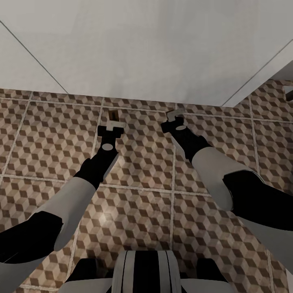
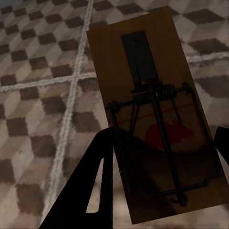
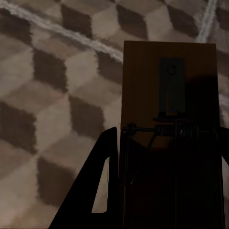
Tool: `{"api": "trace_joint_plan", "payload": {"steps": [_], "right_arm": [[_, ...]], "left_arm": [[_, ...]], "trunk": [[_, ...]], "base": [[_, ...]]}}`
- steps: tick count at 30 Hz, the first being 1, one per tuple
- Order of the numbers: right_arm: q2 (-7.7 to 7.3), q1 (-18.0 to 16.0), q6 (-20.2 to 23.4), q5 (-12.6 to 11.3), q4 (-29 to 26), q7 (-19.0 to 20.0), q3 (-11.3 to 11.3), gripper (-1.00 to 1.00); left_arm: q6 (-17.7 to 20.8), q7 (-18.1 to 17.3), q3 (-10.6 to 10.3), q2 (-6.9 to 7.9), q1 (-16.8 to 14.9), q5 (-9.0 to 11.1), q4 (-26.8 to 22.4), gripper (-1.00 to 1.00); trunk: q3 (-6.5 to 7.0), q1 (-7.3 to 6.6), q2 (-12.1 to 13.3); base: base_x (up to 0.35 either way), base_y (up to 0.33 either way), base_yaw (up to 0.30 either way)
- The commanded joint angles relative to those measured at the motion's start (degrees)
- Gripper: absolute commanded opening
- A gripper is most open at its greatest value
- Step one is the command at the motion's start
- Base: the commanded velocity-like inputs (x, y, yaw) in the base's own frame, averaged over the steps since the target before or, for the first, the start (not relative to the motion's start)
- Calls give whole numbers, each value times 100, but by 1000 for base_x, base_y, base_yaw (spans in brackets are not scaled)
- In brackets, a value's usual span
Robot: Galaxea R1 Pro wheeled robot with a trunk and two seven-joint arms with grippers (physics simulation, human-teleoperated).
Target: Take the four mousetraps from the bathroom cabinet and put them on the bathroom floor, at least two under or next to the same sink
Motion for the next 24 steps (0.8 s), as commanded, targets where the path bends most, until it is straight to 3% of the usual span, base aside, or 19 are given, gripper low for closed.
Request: {"api": "trace_joint_plan", "payload": {"steps": [1,15,24], "right_arm": [[0,-1,52,51,-7,-43,22,-100],[0,-1,82,46,49,-316,27,-100],[0,-1,63,38,79,-296,30,-100]], "left_arm": [[46,52,-21,3,-1,-59,1,-100],[46,52,-21,-6,3,-59,51,-100],[-3,44,5,-55,3,-62,577,-100]], "trunk": [[-3,-1,-1],[-3,-1,-1],[-3,-1,-1]], "base": [[0,0,0],[0,0,0],[0,0,0]]}}
